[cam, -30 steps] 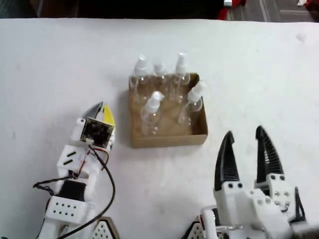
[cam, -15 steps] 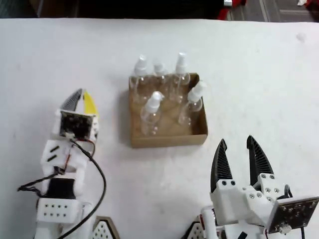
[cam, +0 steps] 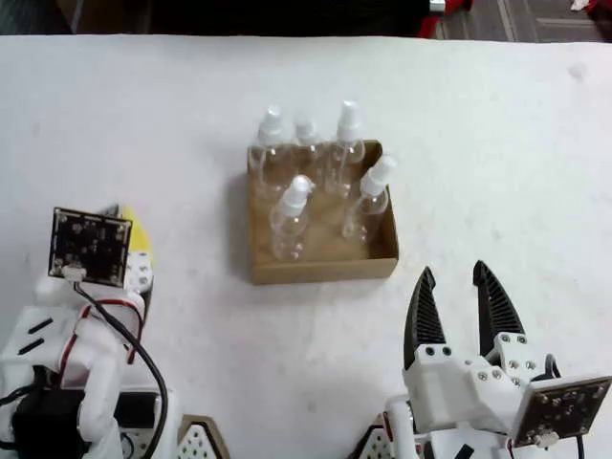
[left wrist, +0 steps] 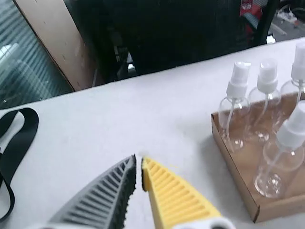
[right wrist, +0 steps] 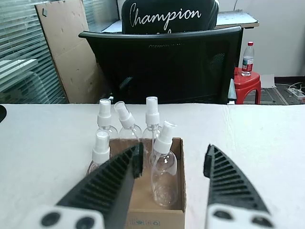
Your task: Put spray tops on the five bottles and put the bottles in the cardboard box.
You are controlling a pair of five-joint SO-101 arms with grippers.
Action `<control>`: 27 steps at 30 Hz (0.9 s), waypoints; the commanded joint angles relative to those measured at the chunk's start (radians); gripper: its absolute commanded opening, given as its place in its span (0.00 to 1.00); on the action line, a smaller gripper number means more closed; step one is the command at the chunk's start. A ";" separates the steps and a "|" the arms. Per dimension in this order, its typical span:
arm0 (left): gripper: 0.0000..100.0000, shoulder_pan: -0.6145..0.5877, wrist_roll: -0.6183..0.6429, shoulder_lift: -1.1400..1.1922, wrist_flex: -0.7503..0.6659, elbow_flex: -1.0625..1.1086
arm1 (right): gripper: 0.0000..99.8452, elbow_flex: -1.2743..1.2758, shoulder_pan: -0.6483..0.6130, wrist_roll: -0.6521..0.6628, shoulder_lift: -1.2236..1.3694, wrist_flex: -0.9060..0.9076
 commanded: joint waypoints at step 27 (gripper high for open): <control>0.02 -0.007 0.006 -0.414 0.084 0.331 | 0.18 0.002 0.010 0.006 -0.007 0.196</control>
